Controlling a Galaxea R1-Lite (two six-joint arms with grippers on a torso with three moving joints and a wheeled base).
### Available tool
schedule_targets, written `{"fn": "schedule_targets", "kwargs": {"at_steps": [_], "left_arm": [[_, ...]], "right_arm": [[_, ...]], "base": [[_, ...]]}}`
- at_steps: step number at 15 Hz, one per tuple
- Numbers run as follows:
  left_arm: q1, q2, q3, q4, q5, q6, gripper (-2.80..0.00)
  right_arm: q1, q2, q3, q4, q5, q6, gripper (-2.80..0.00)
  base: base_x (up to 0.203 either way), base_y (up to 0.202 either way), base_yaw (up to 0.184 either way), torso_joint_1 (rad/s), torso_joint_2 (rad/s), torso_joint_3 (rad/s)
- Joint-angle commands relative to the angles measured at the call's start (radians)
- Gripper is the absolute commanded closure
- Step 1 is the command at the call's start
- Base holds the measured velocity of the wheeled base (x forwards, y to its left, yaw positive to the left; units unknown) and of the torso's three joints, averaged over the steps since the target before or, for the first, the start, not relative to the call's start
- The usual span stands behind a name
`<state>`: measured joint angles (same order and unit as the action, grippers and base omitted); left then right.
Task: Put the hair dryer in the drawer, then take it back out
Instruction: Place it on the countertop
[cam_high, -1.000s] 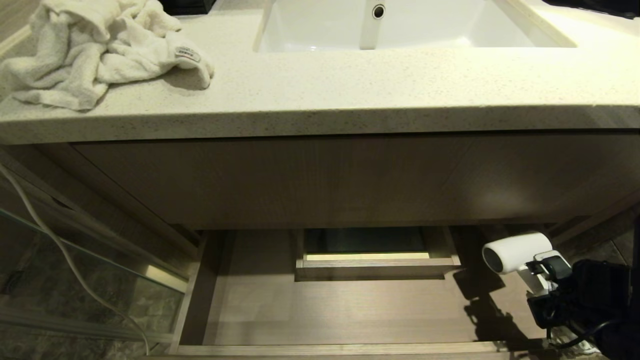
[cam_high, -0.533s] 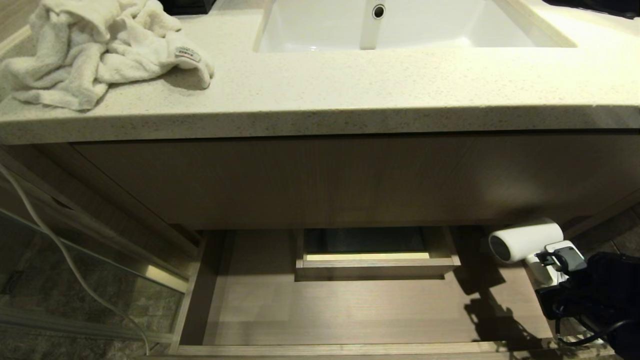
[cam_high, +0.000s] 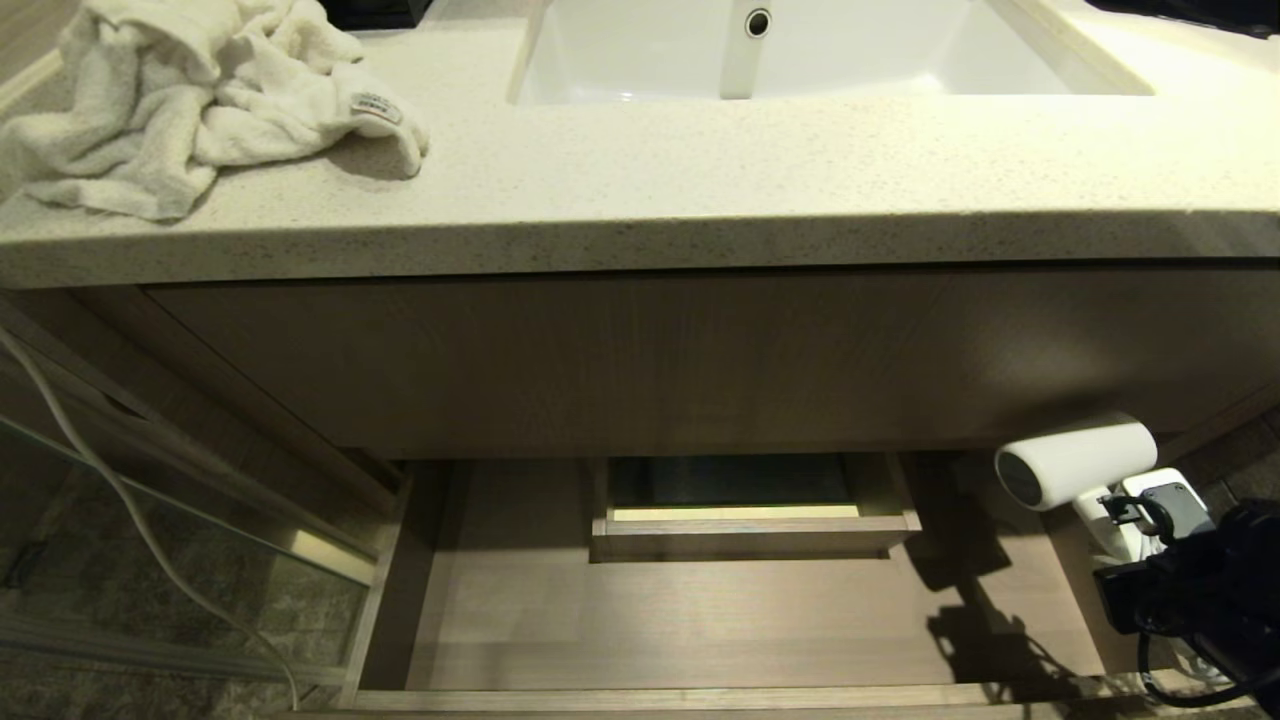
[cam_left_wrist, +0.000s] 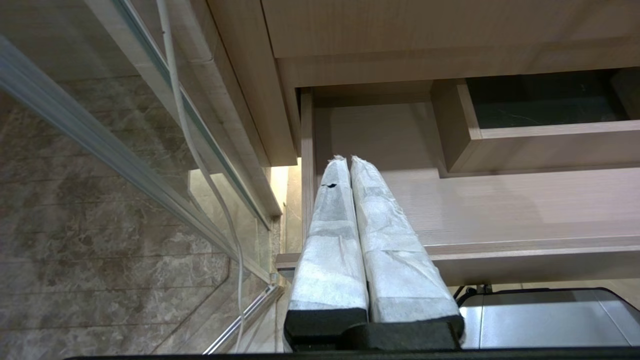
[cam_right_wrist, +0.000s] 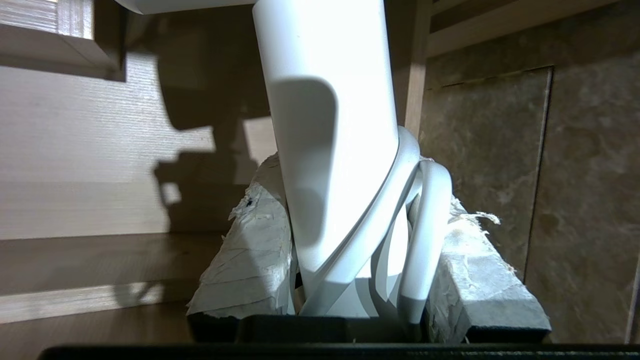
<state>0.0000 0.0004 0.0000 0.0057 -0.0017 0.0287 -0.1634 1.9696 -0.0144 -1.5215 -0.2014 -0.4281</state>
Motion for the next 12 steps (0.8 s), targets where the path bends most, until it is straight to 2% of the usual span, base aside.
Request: {"fn": "schedule_targets", "kwargs": {"at_steps": [1, 9, 12], "left_arm": [[0.000, 0.001, 0.002, 0.000, 0.000, 0.000, 0.00], [0.000, 0.001, 0.002, 0.000, 0.000, 0.000, 0.00], [0.000, 0.000, 0.002, 0.000, 0.000, 0.000, 0.00]], "right_arm": [[-0.001, -0.060, 0.014, -0.009, -0.013, -0.002, 0.00], [-0.001, -0.226, -0.016, -0.009, -0.020, -0.028, 0.00], [-0.003, -0.285, -0.036, 0.096, -0.019, -0.038, 0.00]], "base": [[0.000, 0.000, 0.000, 0.000, 0.00, 0.000], [0.000, 0.000, 0.000, 0.000, 0.00, 0.000], [0.000, 0.000, 0.000, 0.000, 0.00, 0.000]]}}
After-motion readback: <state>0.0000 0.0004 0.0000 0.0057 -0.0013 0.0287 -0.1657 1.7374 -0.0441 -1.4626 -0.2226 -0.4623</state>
